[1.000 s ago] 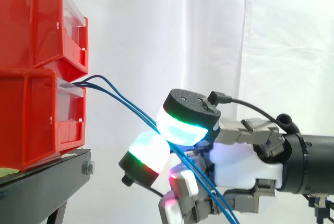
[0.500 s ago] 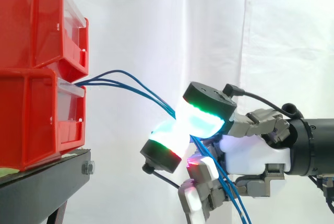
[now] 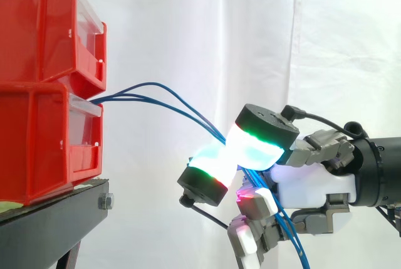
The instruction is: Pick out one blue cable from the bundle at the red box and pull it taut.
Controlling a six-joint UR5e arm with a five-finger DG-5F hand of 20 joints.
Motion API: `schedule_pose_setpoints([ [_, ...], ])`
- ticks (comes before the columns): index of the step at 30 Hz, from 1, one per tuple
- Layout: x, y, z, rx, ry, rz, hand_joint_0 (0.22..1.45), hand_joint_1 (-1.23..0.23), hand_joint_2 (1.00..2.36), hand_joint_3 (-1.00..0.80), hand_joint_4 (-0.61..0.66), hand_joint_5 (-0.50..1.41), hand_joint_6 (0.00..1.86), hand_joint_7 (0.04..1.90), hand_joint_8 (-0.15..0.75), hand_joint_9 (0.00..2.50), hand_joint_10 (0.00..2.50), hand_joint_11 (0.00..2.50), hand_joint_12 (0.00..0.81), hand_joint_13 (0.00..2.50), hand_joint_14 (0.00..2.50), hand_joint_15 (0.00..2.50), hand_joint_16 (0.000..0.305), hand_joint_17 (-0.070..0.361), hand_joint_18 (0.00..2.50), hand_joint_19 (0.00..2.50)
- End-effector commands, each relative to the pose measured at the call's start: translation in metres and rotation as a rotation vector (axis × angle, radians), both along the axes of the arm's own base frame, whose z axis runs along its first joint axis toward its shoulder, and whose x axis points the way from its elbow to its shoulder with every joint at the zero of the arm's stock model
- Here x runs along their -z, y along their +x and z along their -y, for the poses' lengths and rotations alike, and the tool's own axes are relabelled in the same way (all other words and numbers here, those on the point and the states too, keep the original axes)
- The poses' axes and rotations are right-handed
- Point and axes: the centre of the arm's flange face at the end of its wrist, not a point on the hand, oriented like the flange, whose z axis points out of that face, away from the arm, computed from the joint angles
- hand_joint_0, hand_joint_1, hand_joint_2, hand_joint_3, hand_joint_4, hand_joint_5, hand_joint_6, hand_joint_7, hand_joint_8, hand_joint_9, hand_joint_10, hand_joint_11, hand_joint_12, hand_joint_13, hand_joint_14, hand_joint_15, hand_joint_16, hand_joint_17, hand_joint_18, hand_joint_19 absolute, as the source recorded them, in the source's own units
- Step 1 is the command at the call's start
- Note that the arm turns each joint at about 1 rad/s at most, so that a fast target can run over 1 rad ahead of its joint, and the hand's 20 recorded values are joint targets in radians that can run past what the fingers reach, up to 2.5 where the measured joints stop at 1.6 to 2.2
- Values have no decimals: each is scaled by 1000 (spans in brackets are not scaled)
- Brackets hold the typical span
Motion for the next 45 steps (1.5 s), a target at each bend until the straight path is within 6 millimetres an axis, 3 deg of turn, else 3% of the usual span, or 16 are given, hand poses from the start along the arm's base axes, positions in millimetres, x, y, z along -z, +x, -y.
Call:
schedule_pose_setpoints([
  [1,0,0,1,2,0,-1,544,-837,1000,-500,68,-91,900,1049,324,1304,21,622,400,1125,19,512,47,105,982,485],
  [7,0,-1,3,4,0,-4,465,-725,1000,-500,94,-92,884,1036,343,1288,17,594,427,1136,17,505,54,121,1027,479],
  [14,0,-1,4,5,0,-5,553,-554,1000,-500,67,-94,867,1037,326,1293,21,586,403,1125,18,525,50,112,977,542],
  [23,0,-1,5,5,0,-5,599,-700,1014,-319,24,-83,870,1128,329,1316,19,605,400,1134,20,529,49,110,973,561],
  [28,0,-1,5,5,0,-4,598,-720,1008,-405,34,-86,871,1101,324,1310,21,599,400,1134,20,524,49,110,976,558],
  [32,0,-1,4,8,0,-2,567,-668,1000,-500,44,-86,869,1076,322,1313,18,591,401,1139,19,532,50,113,983,553],
  [40,0,-1,5,5,0,-5,538,-624,1000,-500,54,-86,861,1067,330,1314,20,587,413,1142,20,535,52,117,990,553],
  [45,0,-1,5,5,0,-5,464,-480,1000,-500,78,-85,851,1043,357,1321,19,568,449,1133,18,506,61,138,1017,526],
])
